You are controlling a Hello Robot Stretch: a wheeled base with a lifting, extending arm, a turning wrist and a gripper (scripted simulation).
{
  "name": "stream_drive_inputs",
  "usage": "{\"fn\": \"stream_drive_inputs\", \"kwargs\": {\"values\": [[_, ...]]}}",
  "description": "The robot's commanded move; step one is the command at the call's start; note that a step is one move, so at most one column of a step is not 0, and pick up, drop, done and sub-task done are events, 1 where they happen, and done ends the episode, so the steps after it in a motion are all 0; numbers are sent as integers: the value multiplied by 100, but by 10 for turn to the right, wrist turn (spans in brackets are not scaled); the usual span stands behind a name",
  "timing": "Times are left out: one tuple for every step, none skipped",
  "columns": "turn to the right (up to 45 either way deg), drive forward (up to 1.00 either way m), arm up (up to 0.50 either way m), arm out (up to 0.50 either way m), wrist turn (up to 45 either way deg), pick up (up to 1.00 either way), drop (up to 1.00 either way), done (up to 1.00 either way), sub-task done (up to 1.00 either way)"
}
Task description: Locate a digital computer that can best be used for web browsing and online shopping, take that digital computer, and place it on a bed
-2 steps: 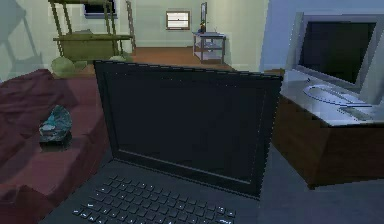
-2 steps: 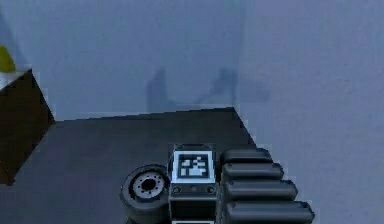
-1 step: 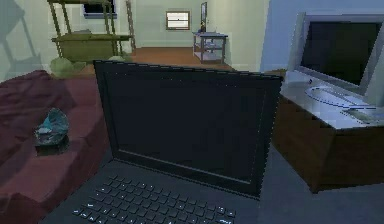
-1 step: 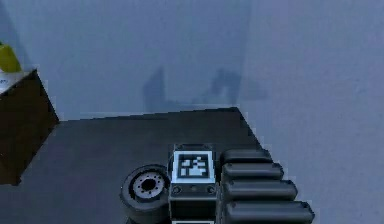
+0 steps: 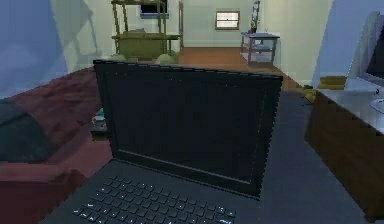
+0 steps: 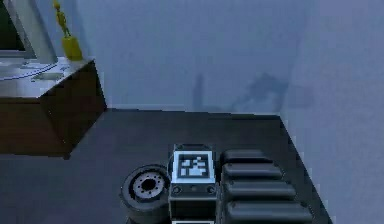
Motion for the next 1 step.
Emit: {"fn": "stream_drive_inputs", "kwargs": {"values": [[0,100,0,0,0,0,0,0,0]]}}
